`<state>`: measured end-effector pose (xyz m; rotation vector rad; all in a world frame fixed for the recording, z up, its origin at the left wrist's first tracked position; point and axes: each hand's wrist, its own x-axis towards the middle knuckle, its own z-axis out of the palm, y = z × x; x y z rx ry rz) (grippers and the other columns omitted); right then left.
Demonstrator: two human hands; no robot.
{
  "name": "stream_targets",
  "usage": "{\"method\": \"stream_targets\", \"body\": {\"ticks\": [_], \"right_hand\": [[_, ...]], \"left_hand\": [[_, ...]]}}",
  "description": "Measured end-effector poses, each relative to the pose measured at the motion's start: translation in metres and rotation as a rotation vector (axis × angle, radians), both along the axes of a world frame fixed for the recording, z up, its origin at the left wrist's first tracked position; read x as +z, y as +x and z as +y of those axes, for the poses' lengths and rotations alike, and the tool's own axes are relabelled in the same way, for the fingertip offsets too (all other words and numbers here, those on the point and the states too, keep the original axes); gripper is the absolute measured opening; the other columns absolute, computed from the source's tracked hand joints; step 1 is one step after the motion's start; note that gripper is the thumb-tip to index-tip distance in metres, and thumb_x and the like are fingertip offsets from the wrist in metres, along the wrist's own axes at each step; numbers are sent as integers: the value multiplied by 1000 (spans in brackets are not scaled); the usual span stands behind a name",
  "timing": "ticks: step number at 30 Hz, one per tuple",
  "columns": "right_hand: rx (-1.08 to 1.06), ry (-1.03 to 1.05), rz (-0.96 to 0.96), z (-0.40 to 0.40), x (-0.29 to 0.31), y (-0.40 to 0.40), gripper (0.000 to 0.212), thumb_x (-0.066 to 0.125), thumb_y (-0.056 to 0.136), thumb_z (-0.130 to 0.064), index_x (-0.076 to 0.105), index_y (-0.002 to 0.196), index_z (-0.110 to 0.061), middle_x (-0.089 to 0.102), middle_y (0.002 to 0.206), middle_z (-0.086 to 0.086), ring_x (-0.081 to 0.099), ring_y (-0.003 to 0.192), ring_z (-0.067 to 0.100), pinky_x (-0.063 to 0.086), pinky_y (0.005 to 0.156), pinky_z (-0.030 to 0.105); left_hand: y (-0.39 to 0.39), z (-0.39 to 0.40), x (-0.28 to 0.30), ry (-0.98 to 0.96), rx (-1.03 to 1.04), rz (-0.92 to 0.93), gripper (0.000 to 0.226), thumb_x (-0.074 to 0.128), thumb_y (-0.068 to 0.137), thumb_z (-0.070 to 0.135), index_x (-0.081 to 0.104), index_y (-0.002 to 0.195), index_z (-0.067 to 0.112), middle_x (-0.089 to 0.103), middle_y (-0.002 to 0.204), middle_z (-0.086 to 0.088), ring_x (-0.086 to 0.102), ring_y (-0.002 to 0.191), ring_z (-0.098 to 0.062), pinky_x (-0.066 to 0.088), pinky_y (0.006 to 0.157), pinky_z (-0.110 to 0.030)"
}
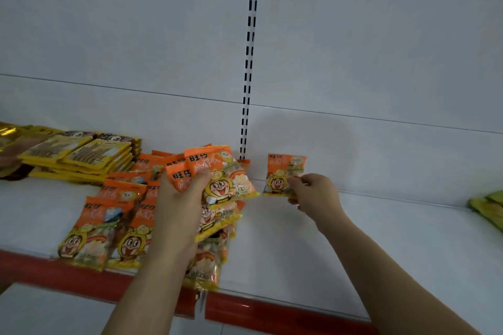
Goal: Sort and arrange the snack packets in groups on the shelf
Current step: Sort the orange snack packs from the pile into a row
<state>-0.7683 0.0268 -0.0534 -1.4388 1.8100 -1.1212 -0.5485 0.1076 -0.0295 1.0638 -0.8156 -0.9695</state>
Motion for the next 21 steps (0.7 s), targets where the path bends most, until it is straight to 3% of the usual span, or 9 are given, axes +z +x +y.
{"method": "stream_targets", "body": {"ticks": [3, 6, 9, 13, 17, 19, 21], "right_hand": [[29, 17, 115, -19, -10, 15, 34, 61, 95, -36, 69, 81, -6, 69, 72, 8, 62, 69, 25, 44, 58, 33], [3, 37, 251, -28, -18, 26, 39, 61, 94, -41, 62, 68, -11, 60, 64, 4, 57, 67, 25, 35, 52, 30], [-65, 59, 402, -32, -26, 30, 40, 58, 94, -47, 67, 79, -11, 66, 76, 6, 56, 71, 24, 37, 56, 30], [-124, 76, 505, -34, -27, 33, 43, 55, 94, -54, 65, 99, -13, 67, 99, 7, 60, 90, 27, 39, 68, 31], [-180, 1, 386, -19, -10, 32, 46, 52, 96, -53, 61, 113, -12, 66, 109, 6, 61, 103, 28, 43, 76, 33], [-116, -82, 195, 1, 9, 33, 46, 48, 97, -56, 66, 97, -14, 69, 88, -1, 63, 86, 22, 47, 72, 34], [94, -100, -75, 30, 32, 40, 53, 48, 97, -58, 68, 85, -10, 67, 70, -3, 60, 66, 15, 46, 60, 32]], "left_hand": [[8, -2, 3, 11, -77, -34, 18, 73, 93, 29, 64, 104, 41, 78, 92, 19, 76, 88, -6, 60, 76, -38], [16, -8, 1, 58, -112, -53, 24, 75, 91, 30, 65, 111, 41, 79, 106, 7, 77, 99, -22, 59, 89, -53], [18, -13, 2, 69, -137, -39, 23, 75, 91, 29, 66, 108, 41, 79, 106, 3, 77, 98, -27, 58, 91, -58], [19, -19, 0, 58, -176, -85, 23, 73, 93, 30, 65, 114, 35, 80, 99, 8, 78, 89, -17, 61, 86, -49], [15, -23, 3, 45, -238, -133, 25, 73, 93, 32, 64, 116, 33, 79, 99, 11, 78, 87, -12, 59, 81, -41], [11, -26, 4, 23, -258, -172, 25, 75, 91, 34, 65, 114, 33, 79, 98, 14, 76, 82, -5, 56, 74, -32], [5, -29, 6, 2, -264, -218, 28, 77, 88, 37, 65, 113, 35, 78, 98, 16, 74, 81, 1, 54, 68, -24]]}}
